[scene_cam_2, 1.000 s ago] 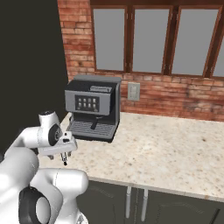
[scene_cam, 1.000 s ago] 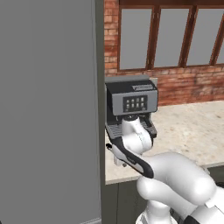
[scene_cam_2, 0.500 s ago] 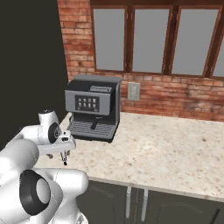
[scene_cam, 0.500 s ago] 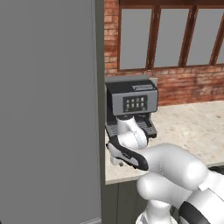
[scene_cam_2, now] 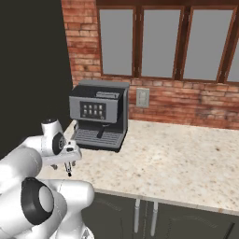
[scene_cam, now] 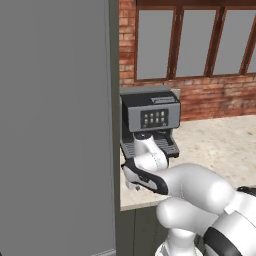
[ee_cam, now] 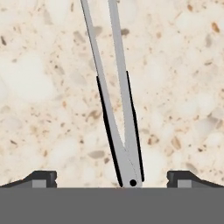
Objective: Pick up the tongs from the counter and place them near the plate next to the oven.
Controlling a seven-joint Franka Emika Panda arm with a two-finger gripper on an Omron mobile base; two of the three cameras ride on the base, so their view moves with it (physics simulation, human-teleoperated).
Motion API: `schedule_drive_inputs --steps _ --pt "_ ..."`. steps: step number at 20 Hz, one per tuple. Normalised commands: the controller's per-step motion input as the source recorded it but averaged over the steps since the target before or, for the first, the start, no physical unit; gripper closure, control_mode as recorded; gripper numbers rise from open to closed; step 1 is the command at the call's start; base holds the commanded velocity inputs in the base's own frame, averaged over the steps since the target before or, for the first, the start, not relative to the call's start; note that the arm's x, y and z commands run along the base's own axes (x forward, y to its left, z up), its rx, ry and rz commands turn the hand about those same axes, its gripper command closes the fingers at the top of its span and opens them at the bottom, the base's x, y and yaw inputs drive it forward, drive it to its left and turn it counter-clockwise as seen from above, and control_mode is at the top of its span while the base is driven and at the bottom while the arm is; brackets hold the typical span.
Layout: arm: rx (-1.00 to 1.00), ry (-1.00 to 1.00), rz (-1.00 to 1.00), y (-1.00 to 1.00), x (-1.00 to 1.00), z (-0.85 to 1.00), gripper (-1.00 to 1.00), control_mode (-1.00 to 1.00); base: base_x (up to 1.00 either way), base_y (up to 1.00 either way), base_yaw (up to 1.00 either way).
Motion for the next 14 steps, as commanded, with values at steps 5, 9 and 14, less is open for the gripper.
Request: schedule_drive_inputs --steps 5,9,14 --pt "0.0 0.0 0.0 -0.02 0.23 -0.17 -1.0 -1.0 0.0 0.0 0.0" --pt "0.0 -0.02 0.0 0.0 0.18 -0.1 -1.0 -1.0 0.0 0.0 0.0" --pt "0.0 -0.01 0.0 0.03 0.09 -0.11 -1.0 -1.0 0.0 0.0 0.0"
